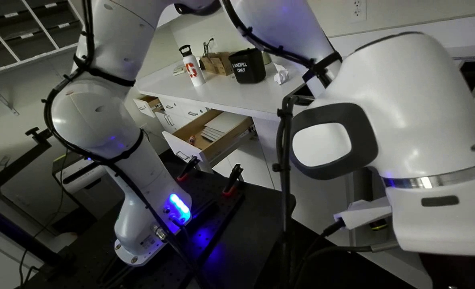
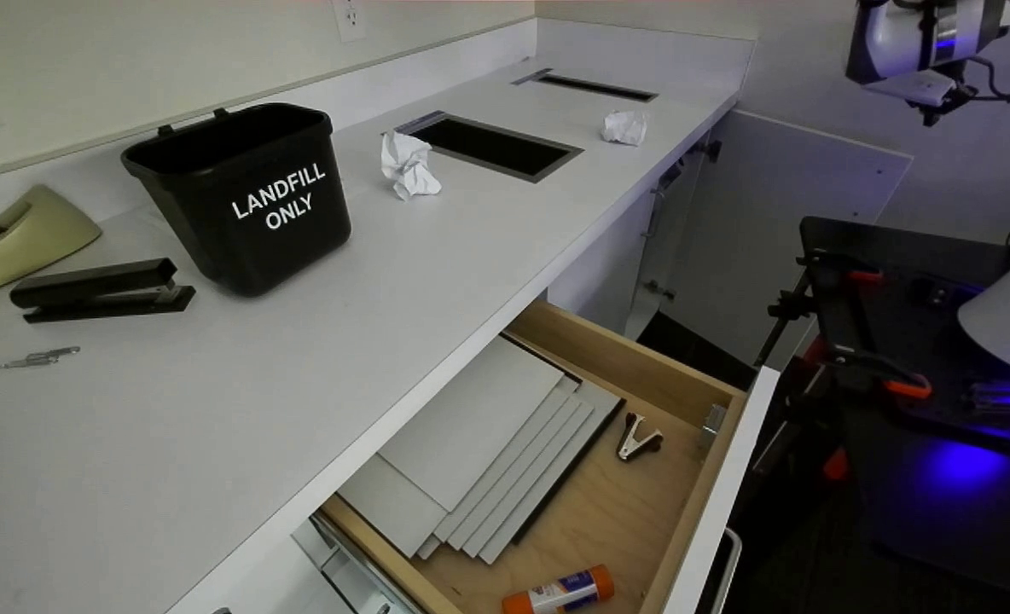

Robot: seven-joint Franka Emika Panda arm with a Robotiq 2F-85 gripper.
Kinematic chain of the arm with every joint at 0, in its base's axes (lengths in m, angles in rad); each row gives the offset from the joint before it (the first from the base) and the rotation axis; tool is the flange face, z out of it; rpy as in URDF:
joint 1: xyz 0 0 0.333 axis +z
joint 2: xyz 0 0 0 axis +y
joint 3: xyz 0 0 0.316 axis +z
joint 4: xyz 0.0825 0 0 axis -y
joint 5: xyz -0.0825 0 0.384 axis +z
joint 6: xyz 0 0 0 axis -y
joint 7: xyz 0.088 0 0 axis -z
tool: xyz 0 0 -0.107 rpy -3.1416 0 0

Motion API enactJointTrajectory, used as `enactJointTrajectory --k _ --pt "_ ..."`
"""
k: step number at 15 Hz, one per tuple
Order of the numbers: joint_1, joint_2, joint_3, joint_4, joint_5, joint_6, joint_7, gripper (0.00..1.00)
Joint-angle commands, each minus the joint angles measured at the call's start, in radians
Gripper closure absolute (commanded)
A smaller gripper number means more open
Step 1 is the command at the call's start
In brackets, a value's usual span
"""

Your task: Close the open cabinet door on the far right

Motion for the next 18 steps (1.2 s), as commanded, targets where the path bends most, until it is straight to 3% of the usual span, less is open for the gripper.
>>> enactJointTrajectory --k 1,10,18 --pt "0.015 0.019 0.009 0.038 -0.044 -0.129 0.018 1.00" --pt "-0.097 -0.052 0.138 0.126 -0.068 -0.312 -0.030 1.00" --pt "-0.297 -0.214 0.346 0.159 -0.011 -0.468 -0.171 1.00"
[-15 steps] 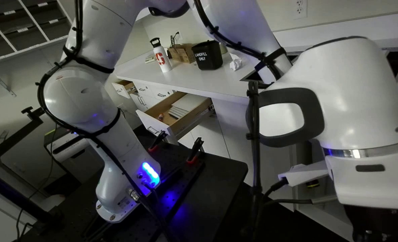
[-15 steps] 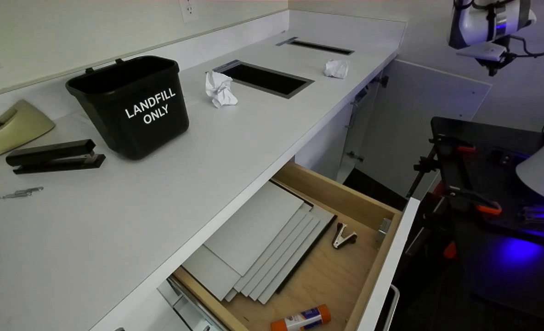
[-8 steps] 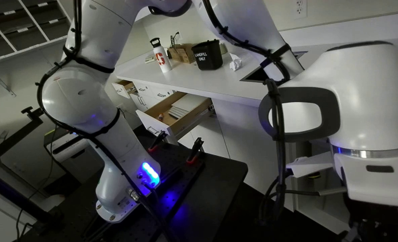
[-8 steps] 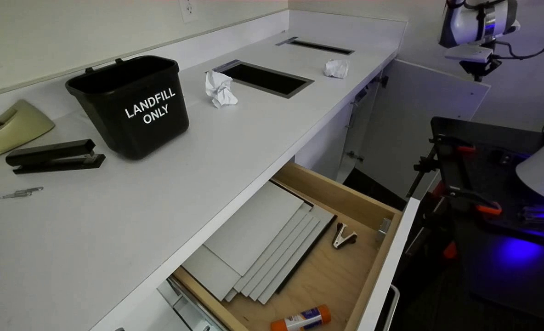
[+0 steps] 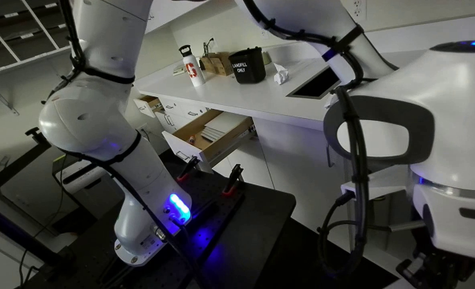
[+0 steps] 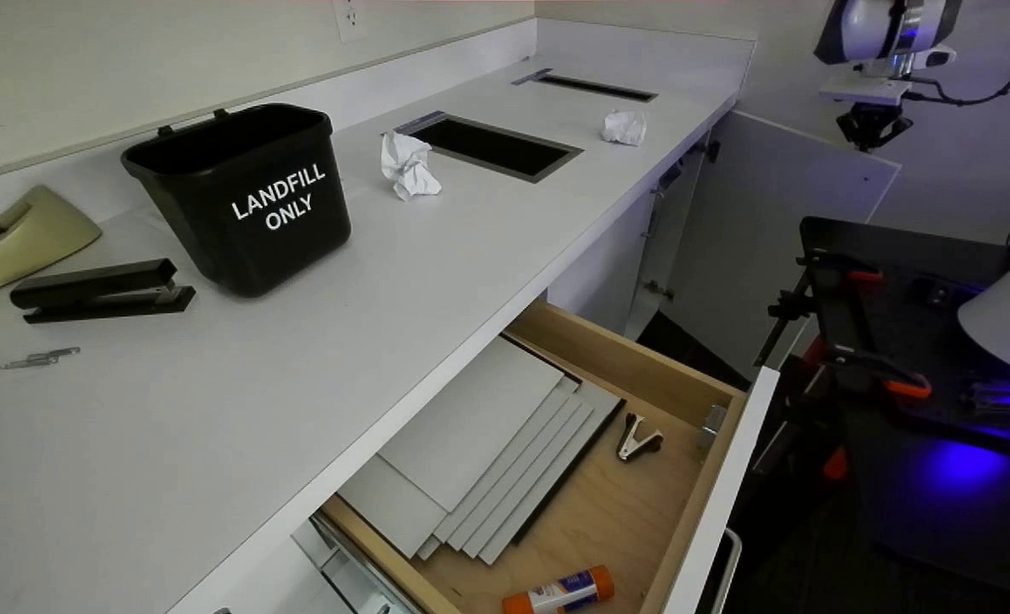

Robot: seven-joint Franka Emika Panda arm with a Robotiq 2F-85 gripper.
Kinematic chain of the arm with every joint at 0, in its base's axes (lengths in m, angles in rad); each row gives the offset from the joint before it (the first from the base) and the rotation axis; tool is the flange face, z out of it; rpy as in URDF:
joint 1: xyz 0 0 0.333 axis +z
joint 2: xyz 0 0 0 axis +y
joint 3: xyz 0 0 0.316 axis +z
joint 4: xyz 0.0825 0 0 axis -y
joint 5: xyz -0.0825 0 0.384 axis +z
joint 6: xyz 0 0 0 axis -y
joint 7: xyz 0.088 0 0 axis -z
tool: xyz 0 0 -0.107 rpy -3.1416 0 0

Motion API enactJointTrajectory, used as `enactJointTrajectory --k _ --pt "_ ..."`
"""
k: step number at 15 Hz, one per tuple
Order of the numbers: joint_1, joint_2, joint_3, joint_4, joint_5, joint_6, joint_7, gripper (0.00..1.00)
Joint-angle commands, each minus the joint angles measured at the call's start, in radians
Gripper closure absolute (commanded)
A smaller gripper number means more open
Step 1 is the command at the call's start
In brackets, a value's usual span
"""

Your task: Close the open cabinet door on the far right

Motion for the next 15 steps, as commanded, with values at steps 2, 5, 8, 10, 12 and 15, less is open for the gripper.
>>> enactJointTrajectory --k 2,5,8,10,12,15 --pt "-0.134 -0.136 0.166 -0.012 0.058 -0.072 -0.107 1.00" --pt "-0.223 -0.157 0.302 0.000 0.116 -0.086 -0.174 1.00" --pt "-0.294 -0.149 0.427 0.018 0.209 -0.102 -0.263 1.00" --pt "-0.329 -0.160 0.497 0.018 0.297 -0.102 -0.343 1.00" --pt "-0.349 -0.174 0.545 0.016 0.393 -0.105 -0.425 1.00" --pt "-0.341 -0.194 0.574 0.012 0.520 -0.106 -0.531 1.00"
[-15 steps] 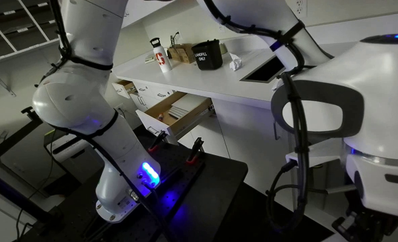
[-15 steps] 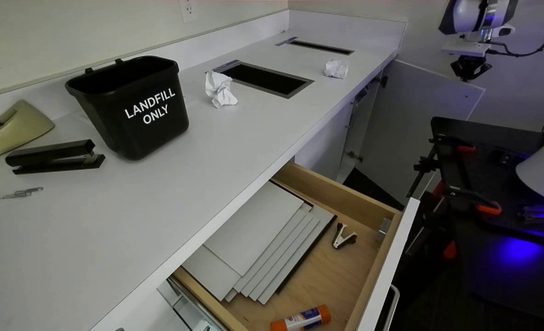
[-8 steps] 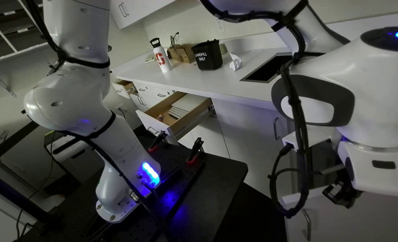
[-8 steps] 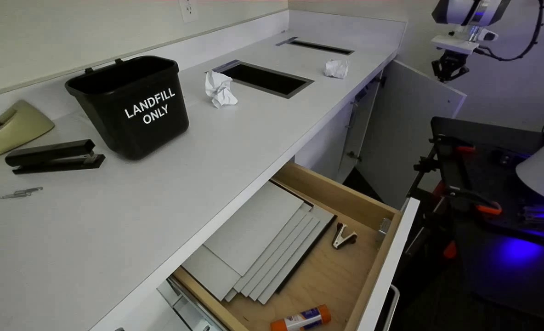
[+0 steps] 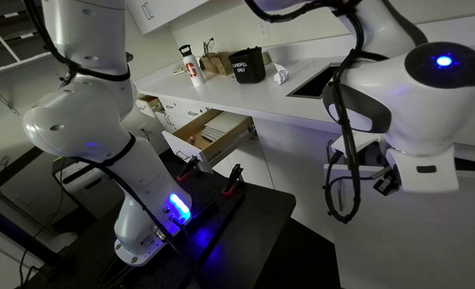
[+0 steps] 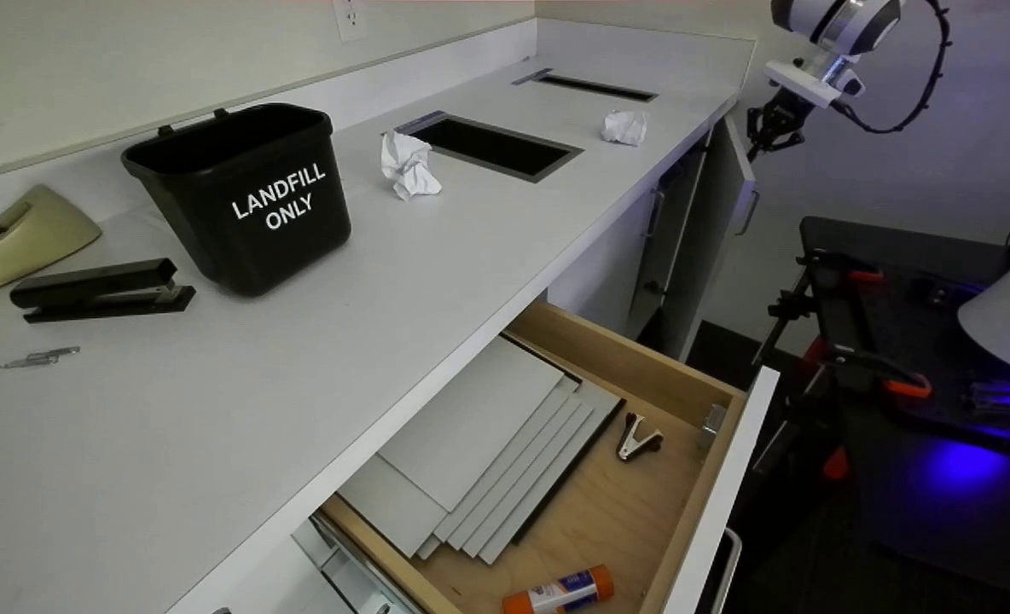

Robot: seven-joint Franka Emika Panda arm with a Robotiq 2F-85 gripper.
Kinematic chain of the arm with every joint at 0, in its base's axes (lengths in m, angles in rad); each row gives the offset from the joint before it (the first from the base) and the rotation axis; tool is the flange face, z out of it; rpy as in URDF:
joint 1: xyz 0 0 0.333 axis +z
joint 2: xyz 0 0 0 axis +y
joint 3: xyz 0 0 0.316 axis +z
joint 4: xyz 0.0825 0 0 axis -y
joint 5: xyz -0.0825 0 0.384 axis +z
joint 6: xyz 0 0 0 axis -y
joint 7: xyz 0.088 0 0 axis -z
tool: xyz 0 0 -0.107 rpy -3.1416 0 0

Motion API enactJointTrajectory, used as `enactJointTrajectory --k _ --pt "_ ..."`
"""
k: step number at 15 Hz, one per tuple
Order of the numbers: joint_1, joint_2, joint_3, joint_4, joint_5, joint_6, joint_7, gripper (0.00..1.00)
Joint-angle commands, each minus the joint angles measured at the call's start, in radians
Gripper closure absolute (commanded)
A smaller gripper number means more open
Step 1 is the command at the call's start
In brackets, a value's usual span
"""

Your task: Close the open cabinet door on the far right

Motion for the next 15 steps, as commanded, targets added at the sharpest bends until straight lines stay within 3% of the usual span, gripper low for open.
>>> enactJointTrajectory --k 1,7,15 --pt "-0.014 -0.060 0.030 -0.017 0.135 -0.047 -0.134 1.00" --pt "0.019 -0.090 0.001 -0.026 0.267 -0.050 -0.288 1.00" --pt "0.068 -0.157 -0.050 -0.083 0.296 -0.035 -0.321 1.00"
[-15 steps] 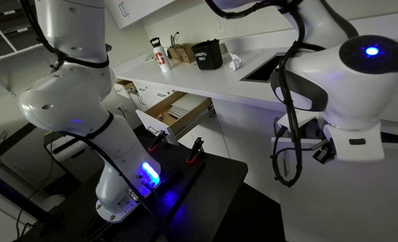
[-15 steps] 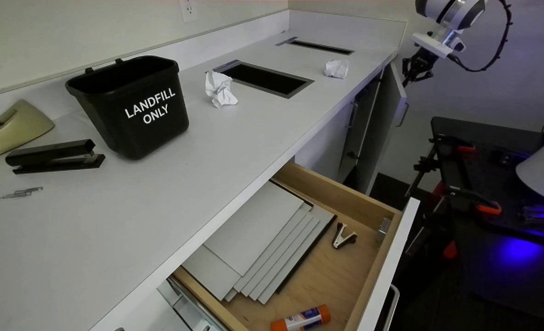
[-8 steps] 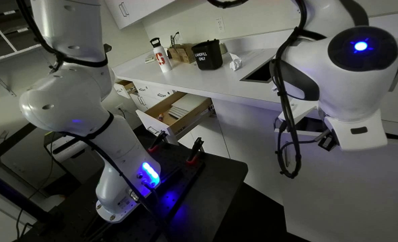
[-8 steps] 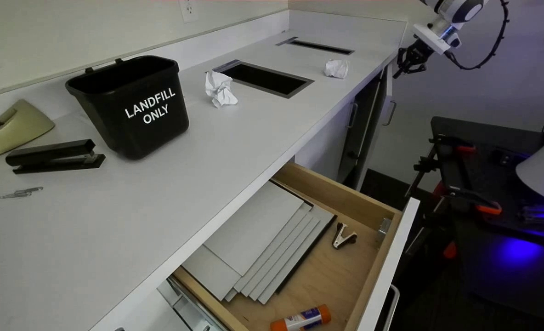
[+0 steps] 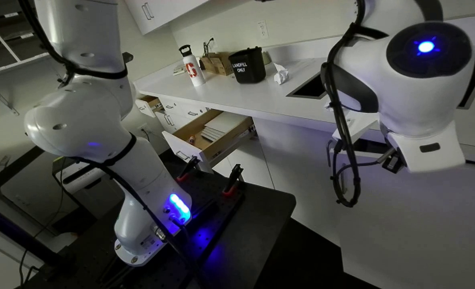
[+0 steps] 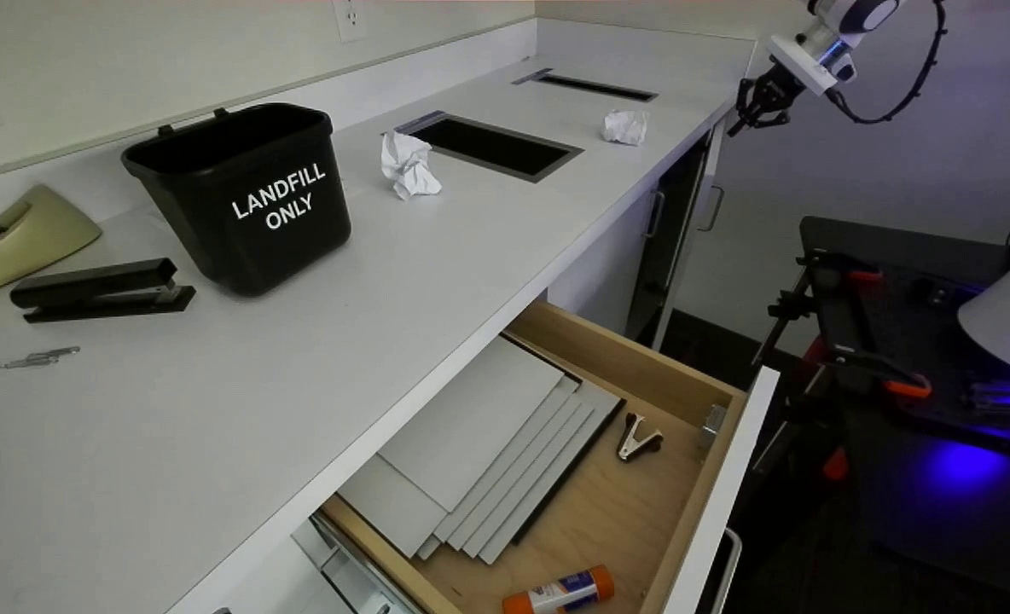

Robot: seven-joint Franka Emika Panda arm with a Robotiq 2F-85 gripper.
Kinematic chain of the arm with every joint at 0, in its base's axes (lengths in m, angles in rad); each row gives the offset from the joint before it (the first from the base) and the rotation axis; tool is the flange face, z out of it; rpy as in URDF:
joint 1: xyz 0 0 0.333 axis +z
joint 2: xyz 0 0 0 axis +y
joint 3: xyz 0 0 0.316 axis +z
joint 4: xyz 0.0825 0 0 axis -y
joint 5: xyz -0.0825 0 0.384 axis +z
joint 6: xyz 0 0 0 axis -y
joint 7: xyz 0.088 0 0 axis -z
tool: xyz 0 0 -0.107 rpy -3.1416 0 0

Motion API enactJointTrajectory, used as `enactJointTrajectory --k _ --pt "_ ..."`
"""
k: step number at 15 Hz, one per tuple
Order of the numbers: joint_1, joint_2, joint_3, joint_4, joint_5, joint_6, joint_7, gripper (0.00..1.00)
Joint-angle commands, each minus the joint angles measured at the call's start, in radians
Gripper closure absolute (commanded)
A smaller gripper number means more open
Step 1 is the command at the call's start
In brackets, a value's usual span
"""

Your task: Close the open cabinet door on the far right

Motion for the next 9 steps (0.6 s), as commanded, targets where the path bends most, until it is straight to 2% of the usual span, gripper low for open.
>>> enactJointTrajectory --k 1,6,9 --pt "0.038 -0.111 -0.055 -0.099 0.017 -0.009 -0.037 1.00" --pt "0.075 -0.255 -0.137 -0.240 -0.014 0.021 -0.135 1.00" --pt "0.093 -0.340 -0.169 -0.312 0.007 0.064 -0.204 1.00"
